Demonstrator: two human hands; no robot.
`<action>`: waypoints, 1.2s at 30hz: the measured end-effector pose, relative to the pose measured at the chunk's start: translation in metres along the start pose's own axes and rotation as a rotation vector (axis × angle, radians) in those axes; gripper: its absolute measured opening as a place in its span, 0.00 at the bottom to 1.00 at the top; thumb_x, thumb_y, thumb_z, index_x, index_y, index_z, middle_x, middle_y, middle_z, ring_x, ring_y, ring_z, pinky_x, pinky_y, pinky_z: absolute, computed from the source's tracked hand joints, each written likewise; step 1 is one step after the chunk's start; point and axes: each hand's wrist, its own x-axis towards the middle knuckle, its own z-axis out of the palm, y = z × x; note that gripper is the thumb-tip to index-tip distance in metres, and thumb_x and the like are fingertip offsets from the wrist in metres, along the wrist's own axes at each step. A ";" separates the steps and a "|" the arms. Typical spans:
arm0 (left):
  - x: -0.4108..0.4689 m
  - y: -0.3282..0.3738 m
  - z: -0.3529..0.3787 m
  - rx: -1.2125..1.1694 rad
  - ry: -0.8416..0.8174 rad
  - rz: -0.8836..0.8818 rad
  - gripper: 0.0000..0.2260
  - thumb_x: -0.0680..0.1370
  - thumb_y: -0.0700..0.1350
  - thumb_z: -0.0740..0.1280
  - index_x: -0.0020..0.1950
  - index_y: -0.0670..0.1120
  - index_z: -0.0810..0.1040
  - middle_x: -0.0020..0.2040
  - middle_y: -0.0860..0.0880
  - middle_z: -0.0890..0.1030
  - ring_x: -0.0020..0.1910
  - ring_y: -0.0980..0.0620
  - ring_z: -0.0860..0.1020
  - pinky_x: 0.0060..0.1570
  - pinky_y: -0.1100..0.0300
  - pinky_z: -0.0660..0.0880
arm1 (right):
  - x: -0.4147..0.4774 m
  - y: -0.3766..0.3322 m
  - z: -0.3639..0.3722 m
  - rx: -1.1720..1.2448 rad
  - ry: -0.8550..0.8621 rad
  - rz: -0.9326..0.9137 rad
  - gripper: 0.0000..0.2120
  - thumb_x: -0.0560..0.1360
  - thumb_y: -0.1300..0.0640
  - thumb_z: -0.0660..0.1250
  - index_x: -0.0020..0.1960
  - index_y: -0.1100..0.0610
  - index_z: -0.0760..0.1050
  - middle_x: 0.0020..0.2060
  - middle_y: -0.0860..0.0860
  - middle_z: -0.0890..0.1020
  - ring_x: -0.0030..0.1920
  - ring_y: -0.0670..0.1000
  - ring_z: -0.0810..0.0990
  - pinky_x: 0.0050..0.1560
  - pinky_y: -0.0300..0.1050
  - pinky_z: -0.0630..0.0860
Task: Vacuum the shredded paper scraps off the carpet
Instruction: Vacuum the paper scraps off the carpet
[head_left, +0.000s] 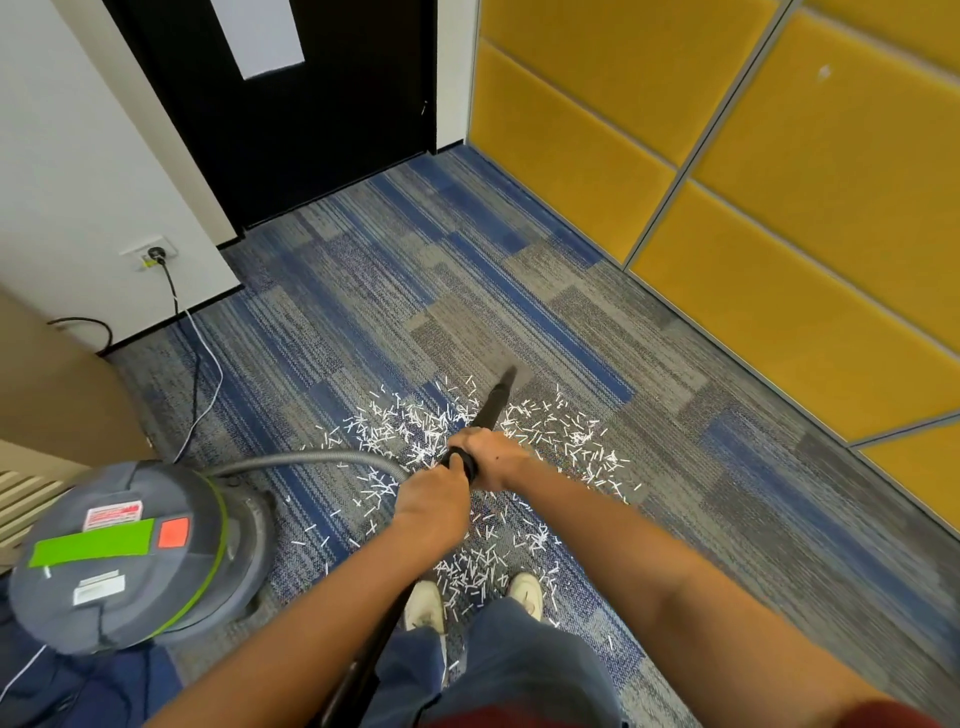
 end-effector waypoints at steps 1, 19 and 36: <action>-0.002 -0.004 0.001 0.012 -0.001 0.000 0.29 0.80 0.39 0.60 0.77 0.43 0.48 0.60 0.42 0.74 0.58 0.46 0.75 0.51 0.56 0.75 | 0.001 -0.004 0.001 -0.013 -0.002 -0.004 0.08 0.73 0.62 0.68 0.51 0.57 0.73 0.50 0.54 0.78 0.50 0.54 0.78 0.55 0.50 0.77; -0.048 -0.037 0.042 -0.027 -0.019 -0.005 0.27 0.79 0.40 0.61 0.76 0.43 0.53 0.59 0.44 0.74 0.57 0.46 0.75 0.53 0.55 0.74 | -0.025 -0.056 0.032 -0.057 -0.072 -0.017 0.08 0.73 0.60 0.68 0.50 0.55 0.72 0.45 0.52 0.78 0.44 0.52 0.77 0.50 0.46 0.77; -0.085 -0.002 0.074 -0.073 0.003 -0.098 0.25 0.81 0.41 0.58 0.76 0.42 0.53 0.62 0.42 0.73 0.60 0.44 0.74 0.52 0.54 0.74 | -0.068 -0.057 0.084 0.064 0.033 0.123 0.36 0.72 0.64 0.69 0.74 0.52 0.55 0.67 0.58 0.65 0.59 0.61 0.75 0.52 0.52 0.76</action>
